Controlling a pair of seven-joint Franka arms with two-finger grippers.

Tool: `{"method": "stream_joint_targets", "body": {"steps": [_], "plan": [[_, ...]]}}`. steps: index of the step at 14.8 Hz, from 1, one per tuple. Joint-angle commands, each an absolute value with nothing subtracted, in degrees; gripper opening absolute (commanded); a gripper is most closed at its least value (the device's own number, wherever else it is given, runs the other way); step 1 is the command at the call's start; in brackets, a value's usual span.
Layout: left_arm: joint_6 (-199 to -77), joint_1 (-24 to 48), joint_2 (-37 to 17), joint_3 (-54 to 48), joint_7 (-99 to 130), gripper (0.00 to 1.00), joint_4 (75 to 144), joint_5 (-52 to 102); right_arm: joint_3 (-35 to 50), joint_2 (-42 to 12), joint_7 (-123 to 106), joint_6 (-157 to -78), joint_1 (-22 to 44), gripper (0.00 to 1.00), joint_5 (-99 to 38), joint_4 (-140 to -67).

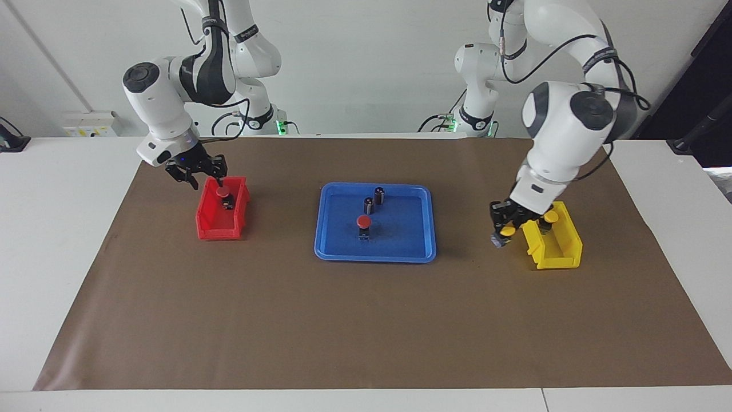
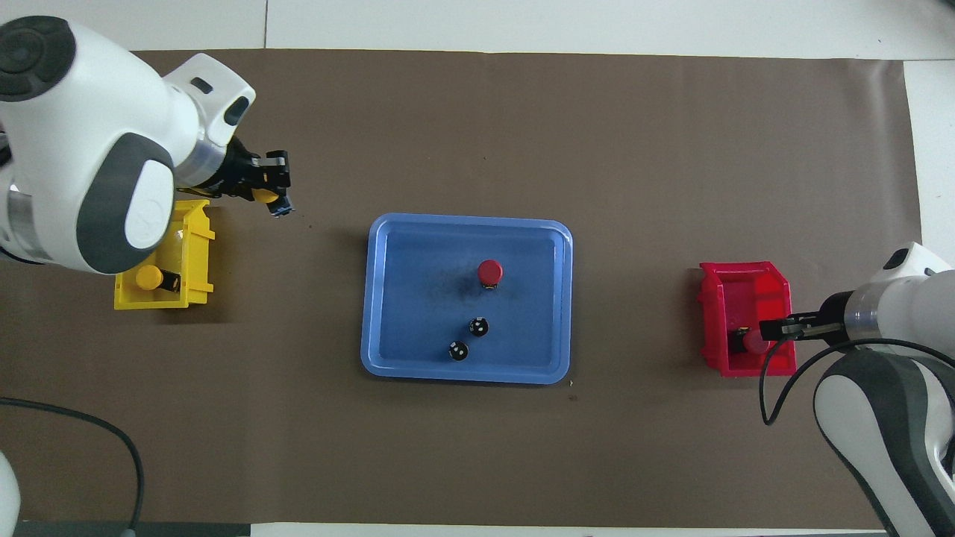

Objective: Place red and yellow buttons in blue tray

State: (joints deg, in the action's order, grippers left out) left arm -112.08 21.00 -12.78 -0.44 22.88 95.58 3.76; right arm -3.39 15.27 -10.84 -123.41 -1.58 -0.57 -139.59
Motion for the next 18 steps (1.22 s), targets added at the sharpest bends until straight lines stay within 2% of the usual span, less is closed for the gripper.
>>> {"method": "stream_joint_targets", "body": {"steps": [1,6,8,13,18], "plan": [[-116.01,28.01,-12.21,0.61,25.93,0.01,98.7,5.98,-2.81,14.94,-11.69,-125.68,-1.67,0.65,-0.97,-140.98],[-118.73,35.59,-14.59,0.53,28.48,0.01,100.01,6.33,-2.81,14.15,-11.69,-129.28,-1.58,0.62,-1.05,-143.52],[-122.07,36.73,-14.68,0.53,28.21,0.01,103.17,6.33,-2.81,13.28,-11.78,-129.72,-1.5,0.61,-1.05,-143.79],[-125.6,38.23,-18.28,0.44,28.39,0.01,103.45,6.42,-2.81,12.74,-11.69,-130.69,-0.35,0.61,-1.14,-144.58],[-126.73,38.32,-18.46,0.26,28.39,0.01,104.15,8.0,-2.81,13.18,-12.47,-130.61,-0.7,0.61,-1.14,-145.63]]}}
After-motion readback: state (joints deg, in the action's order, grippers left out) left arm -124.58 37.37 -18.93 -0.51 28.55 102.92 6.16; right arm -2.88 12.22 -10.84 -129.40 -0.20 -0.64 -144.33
